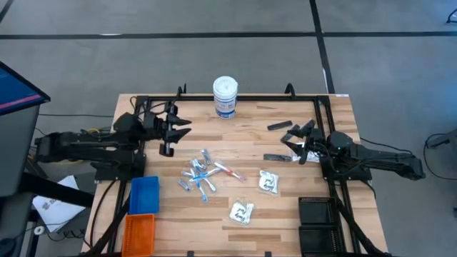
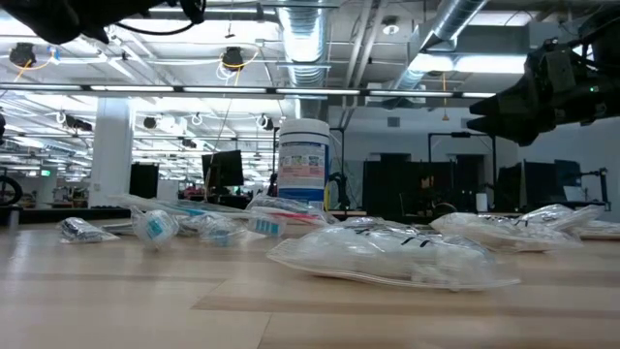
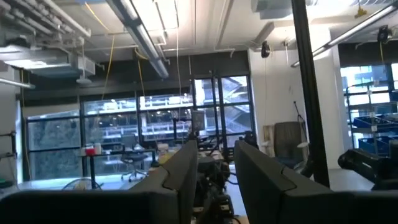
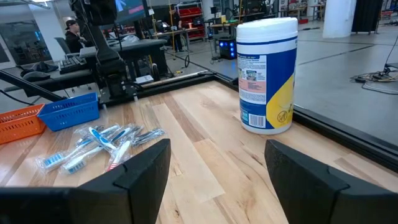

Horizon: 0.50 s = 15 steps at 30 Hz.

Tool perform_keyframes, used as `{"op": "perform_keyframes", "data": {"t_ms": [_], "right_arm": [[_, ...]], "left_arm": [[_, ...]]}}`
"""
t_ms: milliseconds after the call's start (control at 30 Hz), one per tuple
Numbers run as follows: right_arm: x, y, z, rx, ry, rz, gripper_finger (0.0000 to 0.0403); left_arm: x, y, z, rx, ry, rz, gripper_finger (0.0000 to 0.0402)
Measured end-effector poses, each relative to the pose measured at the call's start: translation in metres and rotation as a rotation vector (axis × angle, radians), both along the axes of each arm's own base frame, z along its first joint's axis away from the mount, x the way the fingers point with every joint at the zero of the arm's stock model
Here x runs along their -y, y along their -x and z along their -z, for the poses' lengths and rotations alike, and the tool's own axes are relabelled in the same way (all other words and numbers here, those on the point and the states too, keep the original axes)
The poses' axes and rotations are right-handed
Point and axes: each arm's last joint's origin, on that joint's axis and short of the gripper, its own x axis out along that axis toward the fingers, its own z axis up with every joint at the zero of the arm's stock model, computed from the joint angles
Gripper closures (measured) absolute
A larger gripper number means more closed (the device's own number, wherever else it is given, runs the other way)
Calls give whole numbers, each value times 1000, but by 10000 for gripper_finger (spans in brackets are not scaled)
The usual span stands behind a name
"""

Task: Pick & Place Travel size toiletries
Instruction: Put the white cotton swab pack into the top black bin

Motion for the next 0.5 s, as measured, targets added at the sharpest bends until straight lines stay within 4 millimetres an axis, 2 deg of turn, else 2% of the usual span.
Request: {"op": "perform_keyframes", "data": {"t_ms": [300,500], "right_arm": [[0,0,0,0,0,0,148],[0,0,0,0,0,0,148]], "left_arm": [[5,4,-3,11,-65,110,302],[5,3,-1,-17,-59,115,302]]}}
